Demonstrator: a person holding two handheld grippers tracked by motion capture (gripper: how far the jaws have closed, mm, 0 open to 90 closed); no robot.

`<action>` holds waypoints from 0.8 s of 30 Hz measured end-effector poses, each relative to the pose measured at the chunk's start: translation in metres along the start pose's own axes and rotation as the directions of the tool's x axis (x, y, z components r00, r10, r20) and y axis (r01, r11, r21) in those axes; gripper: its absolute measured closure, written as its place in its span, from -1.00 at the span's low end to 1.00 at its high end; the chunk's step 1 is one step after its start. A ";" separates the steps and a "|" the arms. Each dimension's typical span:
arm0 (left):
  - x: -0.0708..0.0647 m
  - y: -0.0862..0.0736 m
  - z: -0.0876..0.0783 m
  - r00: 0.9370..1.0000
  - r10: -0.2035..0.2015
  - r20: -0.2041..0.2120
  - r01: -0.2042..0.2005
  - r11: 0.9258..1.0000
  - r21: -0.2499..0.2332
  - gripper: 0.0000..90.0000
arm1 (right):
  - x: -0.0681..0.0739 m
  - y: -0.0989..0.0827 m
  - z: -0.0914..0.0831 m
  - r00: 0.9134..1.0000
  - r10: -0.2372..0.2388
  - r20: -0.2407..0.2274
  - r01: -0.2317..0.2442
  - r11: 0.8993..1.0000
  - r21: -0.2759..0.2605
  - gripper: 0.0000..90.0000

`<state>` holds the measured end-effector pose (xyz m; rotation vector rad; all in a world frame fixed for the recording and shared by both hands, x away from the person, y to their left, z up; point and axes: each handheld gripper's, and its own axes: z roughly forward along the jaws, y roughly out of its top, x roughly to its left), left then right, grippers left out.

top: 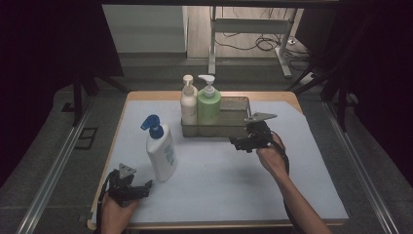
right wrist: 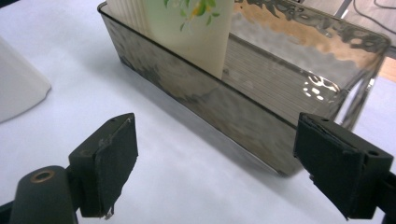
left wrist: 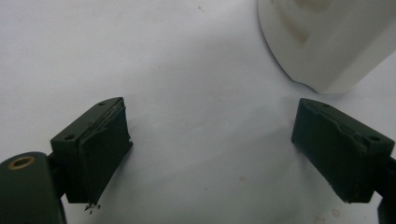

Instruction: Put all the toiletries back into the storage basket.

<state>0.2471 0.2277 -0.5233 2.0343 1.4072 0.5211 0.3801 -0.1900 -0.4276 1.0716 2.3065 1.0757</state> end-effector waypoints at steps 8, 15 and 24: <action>0.000 0.000 0.000 1.000 -0.002 0.000 0.002 1.000 -0.001 -0.75 | 0.005 -0.017 -0.020 1.000 0.003 -0.004 -0.003 1.000 -0.024 -0.70; 0.000 0.000 0.000 1.000 -0.003 0.001 0.003 1.000 -0.002 -0.76 | 0.008 -0.035 -0.036 1.000 0.007 0.009 -0.006 0.999 -0.043 -0.70; 0.000 0.000 0.000 1.000 -0.003 0.001 0.003 1.000 -0.001 -0.76 | 0.008 -0.063 -0.047 0.999 0.037 0.018 -0.037 0.998 -0.042 -0.70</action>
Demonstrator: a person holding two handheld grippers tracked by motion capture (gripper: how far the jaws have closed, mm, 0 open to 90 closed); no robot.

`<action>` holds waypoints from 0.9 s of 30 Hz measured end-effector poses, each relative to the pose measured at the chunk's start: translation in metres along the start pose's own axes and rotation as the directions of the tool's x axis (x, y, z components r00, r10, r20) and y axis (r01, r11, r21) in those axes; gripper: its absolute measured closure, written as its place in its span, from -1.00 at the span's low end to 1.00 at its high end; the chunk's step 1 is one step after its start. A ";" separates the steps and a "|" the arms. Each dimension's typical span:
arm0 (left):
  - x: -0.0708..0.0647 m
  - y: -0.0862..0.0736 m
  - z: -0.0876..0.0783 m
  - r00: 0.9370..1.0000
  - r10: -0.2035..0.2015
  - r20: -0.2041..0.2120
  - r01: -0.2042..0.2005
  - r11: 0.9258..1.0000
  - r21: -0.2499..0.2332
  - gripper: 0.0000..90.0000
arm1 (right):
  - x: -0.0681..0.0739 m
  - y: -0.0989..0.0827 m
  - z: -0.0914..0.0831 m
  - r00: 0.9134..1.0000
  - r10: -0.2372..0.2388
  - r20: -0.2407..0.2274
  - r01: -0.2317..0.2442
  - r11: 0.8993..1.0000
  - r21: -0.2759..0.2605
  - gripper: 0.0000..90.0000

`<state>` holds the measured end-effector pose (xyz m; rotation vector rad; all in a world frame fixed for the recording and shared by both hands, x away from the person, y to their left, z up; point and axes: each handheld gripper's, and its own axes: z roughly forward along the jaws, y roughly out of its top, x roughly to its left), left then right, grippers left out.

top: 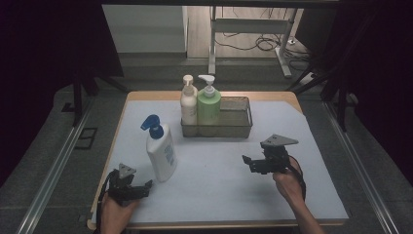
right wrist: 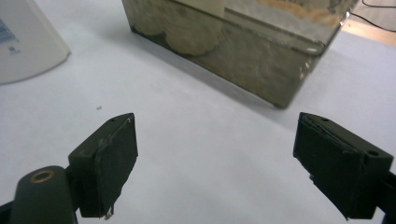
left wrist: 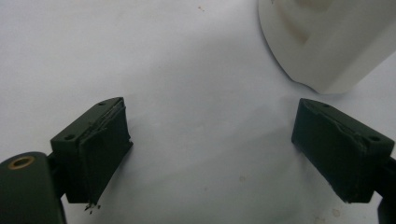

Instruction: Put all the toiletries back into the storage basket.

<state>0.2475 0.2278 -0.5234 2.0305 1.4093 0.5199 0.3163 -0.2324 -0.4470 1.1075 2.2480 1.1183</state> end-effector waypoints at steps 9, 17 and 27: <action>0.000 0.000 0.000 1.000 -0.001 0.000 0.001 1.000 0.000 -0.76 | -0.002 -0.030 -0.008 0.999 0.027 0.018 -0.027 1.000 0.015 -0.70; 0.000 0.000 0.000 1.000 -0.001 0.000 0.001 1.000 0.001 -0.75 | -0.007 -0.053 -0.011 0.999 0.040 0.026 -0.041 0.999 0.025 -0.70; 0.000 0.001 0.000 1.000 0.001 0.001 -0.001 1.000 0.005 -0.75 | -0.014 -0.078 -0.010 0.998 0.050 0.044 -0.052 0.996 0.066 -0.70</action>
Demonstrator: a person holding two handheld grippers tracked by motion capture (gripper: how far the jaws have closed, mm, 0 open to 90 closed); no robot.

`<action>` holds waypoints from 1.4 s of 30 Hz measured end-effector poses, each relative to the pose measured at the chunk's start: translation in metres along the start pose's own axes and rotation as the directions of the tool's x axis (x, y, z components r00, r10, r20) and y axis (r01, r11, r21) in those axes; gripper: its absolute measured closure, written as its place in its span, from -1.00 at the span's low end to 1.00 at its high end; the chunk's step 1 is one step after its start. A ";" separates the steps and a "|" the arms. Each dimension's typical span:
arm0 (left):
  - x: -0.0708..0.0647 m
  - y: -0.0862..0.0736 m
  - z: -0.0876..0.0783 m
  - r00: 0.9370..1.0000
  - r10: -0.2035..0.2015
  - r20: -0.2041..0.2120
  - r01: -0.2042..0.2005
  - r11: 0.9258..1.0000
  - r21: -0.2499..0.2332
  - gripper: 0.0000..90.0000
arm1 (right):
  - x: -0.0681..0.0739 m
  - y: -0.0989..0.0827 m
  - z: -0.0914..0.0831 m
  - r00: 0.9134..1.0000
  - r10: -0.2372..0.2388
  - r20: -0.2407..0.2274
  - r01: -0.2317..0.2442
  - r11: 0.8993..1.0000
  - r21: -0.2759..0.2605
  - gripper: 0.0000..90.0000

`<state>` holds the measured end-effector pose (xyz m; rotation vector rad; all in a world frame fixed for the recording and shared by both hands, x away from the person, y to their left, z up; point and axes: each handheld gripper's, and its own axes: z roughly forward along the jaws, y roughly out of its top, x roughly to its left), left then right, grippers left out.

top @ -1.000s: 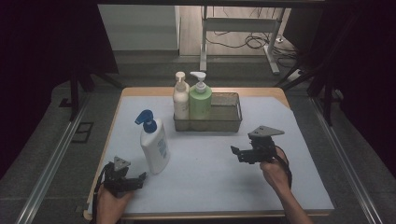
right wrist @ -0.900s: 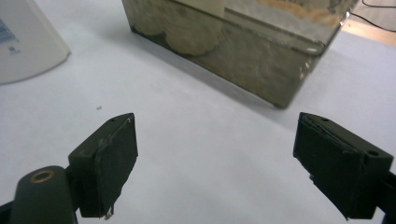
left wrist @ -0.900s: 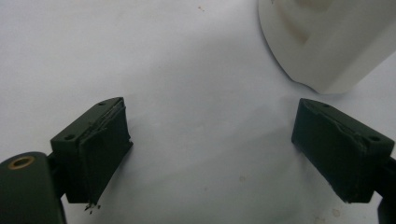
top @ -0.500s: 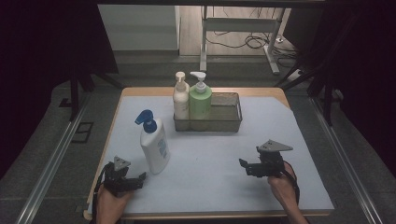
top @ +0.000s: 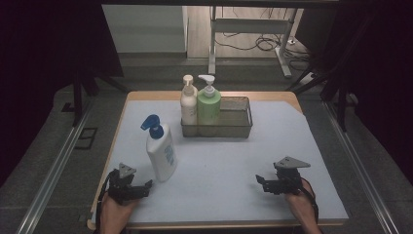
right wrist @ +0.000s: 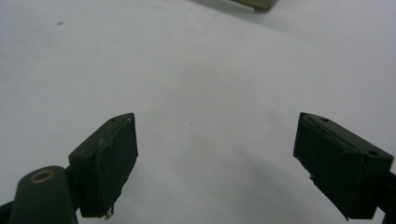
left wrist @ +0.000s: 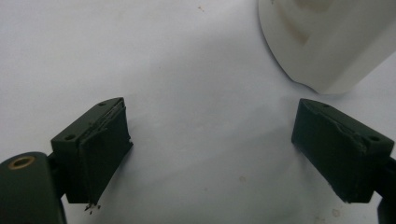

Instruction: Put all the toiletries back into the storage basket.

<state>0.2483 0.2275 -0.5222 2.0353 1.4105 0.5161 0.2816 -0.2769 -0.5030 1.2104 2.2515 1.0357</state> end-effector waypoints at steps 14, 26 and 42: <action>0.006 0.014 -0.006 1.000 0.015 0.001 -0.015 0.999 -0.038 -0.49 | -0.005 -0.013 0.009 1.000 -0.011 0.014 0.010 0.998 0.066 -0.70; 0.013 0.031 0.004 0.995 0.023 0.093 -0.020 0.999 -0.040 0.36 | -0.006 -0.014 0.009 1.000 -0.005 0.005 0.004 0.998 0.062 -0.72; 0.004 0.055 0.029 0.981 0.010 0.192 -0.004 0.999 -0.031 0.99 | -0.006 -0.015 0.009 1.000 -0.006 0.005 0.006 0.998 0.059 -0.72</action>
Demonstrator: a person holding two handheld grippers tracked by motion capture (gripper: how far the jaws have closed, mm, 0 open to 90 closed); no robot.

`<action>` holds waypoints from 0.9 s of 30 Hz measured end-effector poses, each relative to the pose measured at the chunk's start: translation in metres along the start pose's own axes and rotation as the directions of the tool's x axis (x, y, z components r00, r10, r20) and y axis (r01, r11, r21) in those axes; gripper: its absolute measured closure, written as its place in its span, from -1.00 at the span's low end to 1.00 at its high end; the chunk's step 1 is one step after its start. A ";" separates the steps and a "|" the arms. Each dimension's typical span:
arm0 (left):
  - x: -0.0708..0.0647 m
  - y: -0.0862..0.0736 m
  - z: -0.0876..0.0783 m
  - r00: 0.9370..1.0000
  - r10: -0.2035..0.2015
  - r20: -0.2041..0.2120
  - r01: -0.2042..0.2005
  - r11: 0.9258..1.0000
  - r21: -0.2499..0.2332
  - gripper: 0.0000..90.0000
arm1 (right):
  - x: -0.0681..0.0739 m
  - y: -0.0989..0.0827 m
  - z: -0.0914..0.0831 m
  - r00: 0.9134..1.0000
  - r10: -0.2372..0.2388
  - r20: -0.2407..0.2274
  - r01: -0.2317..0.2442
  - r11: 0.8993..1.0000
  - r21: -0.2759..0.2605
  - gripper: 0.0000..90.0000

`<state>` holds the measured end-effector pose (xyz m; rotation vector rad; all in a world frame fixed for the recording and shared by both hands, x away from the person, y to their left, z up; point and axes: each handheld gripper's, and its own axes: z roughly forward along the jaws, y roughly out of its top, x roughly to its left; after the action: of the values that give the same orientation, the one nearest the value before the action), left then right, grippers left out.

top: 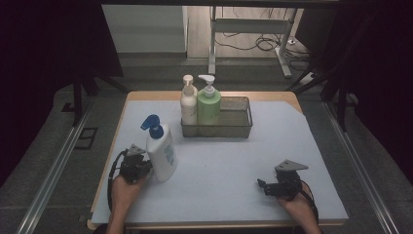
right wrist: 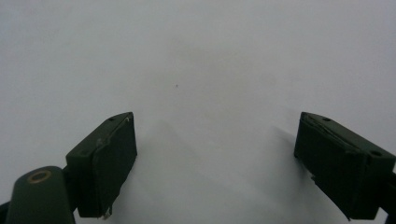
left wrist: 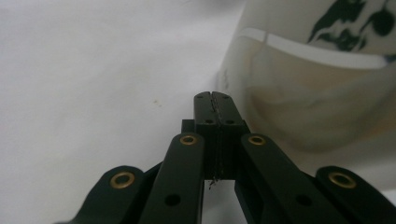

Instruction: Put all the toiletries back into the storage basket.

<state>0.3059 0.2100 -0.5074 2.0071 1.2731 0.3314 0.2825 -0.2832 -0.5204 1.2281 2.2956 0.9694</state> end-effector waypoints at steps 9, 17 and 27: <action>0.002 -0.003 0.001 1.000 -0.025 0.014 0.025 1.000 0.003 0.99 | 0.000 0.000 0.000 1.000 -0.001 0.000 0.001 1.000 0.001 -0.72; 0.000 -0.003 0.001 1.000 -0.023 0.009 0.023 1.000 0.003 0.99 | 0.000 0.000 0.000 1.000 -0.002 0.002 0.002 1.000 0.003 -0.72; -0.005 -0.003 0.001 1.000 -0.007 0.022 0.007 1.000 0.012 0.99 | 0.000 0.000 0.000 1.000 -0.001 0.000 0.001 1.000 0.003 -0.72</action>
<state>0.3021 0.2061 -0.5091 2.0105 1.2715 0.2985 0.2828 -0.2831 -0.5203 1.2287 2.2982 0.9653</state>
